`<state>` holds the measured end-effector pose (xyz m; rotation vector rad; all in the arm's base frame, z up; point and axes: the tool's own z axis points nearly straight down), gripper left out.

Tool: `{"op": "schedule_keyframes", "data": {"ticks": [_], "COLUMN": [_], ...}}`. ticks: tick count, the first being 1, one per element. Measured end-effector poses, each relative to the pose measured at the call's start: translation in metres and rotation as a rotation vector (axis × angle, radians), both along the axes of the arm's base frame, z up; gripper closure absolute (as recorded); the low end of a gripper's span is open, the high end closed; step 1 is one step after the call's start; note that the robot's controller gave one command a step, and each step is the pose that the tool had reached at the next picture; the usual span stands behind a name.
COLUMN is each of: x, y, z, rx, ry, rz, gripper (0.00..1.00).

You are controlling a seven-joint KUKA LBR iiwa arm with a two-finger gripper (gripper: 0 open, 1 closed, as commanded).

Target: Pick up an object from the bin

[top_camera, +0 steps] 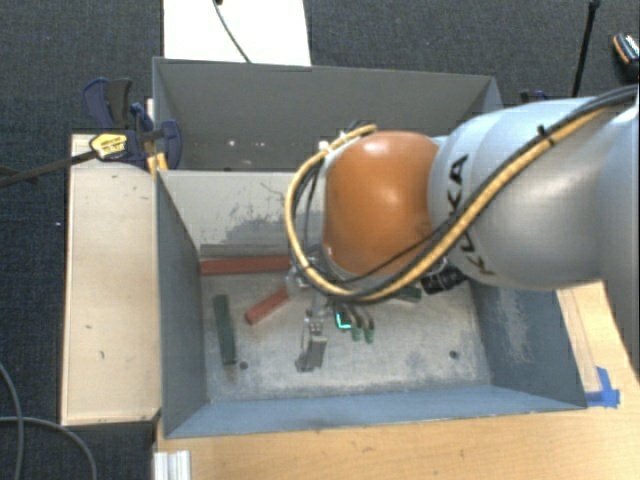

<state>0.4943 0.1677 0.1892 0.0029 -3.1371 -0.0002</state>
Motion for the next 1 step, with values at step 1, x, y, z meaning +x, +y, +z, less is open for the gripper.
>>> {"op": "schedule_keyframes", "data": {"ticks": [1], "x": [0.0726], "y": [-0.0073], "z": [-0.1149], "rx": [0.000], "ry": [-0.006], "rz": [0.104], "gripper": [0.00]}}
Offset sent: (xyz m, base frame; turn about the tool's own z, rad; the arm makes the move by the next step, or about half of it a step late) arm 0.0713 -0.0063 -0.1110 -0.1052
